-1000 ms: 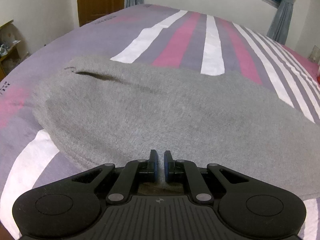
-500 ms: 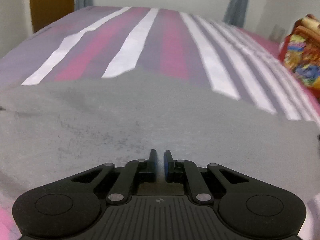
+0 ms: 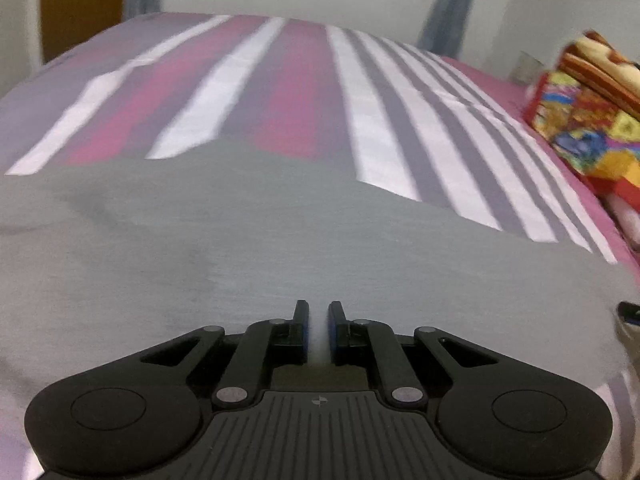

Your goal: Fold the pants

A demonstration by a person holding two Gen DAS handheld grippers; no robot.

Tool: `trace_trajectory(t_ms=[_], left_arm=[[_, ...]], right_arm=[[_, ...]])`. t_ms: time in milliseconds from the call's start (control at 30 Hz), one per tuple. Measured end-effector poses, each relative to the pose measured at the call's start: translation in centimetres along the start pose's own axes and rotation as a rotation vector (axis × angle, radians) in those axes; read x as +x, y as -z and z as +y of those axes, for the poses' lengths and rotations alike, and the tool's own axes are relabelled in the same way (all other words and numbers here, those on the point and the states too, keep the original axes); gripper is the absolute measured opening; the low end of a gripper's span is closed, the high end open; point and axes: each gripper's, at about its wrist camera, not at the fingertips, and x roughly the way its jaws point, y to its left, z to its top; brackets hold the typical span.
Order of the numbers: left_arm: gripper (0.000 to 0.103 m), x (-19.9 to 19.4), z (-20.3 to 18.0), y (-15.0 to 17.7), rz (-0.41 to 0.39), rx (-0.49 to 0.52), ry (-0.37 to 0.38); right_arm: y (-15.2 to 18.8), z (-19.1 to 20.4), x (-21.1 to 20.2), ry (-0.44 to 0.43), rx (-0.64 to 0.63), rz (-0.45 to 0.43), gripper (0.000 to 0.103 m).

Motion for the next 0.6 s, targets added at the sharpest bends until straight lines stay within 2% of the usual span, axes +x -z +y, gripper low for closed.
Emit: trace_trajectory(t_ms=[100, 200, 267, 333, 433, 533, 600], left_arm=[[0.011, 0.8, -1.6, 1.1, 0.014, 0.047, -0.021], [0.011, 0.1, -1.2, 1.3, 0.022, 0.020, -0.017], [0.011, -0.5, -1.2, 1.3, 0.019, 0.022, -0.020], [0.011, -0.7, -1.3, 1.7, 0.014, 0.046, -0.030], [0.012, -0.8, -1.4, 2.2, 0.009, 0.052, -0.036], [0.012, -0.7, -1.5, 2.3, 0.008, 0.049, -0.042], [0.012, -0.6, -1.6, 2.3, 0.010, 0.044, -0.042]], right_arm=[[1.8, -1.0, 0.3, 0.062, -0.043, 0.031, 0.024], [1.7, -3.9, -1.8, 0.057, 0.088, 0.014, 0.023], [1.9, -5.3, -3.4, 0.060, 0.131, -0.003, 0.031], [2.5, -7.0, -3.9, 0.070, 0.195, 0.030, 0.034], [3.7, -9.4, -4.0, 0.044, 0.333, 0.042, 0.032], [3.6, -11.1, -3.3, -0.050, 0.494, 0.001, 0.036], [3.0, -11.5, -2.1, -0.072, 0.550, -0.019, 0.036]])
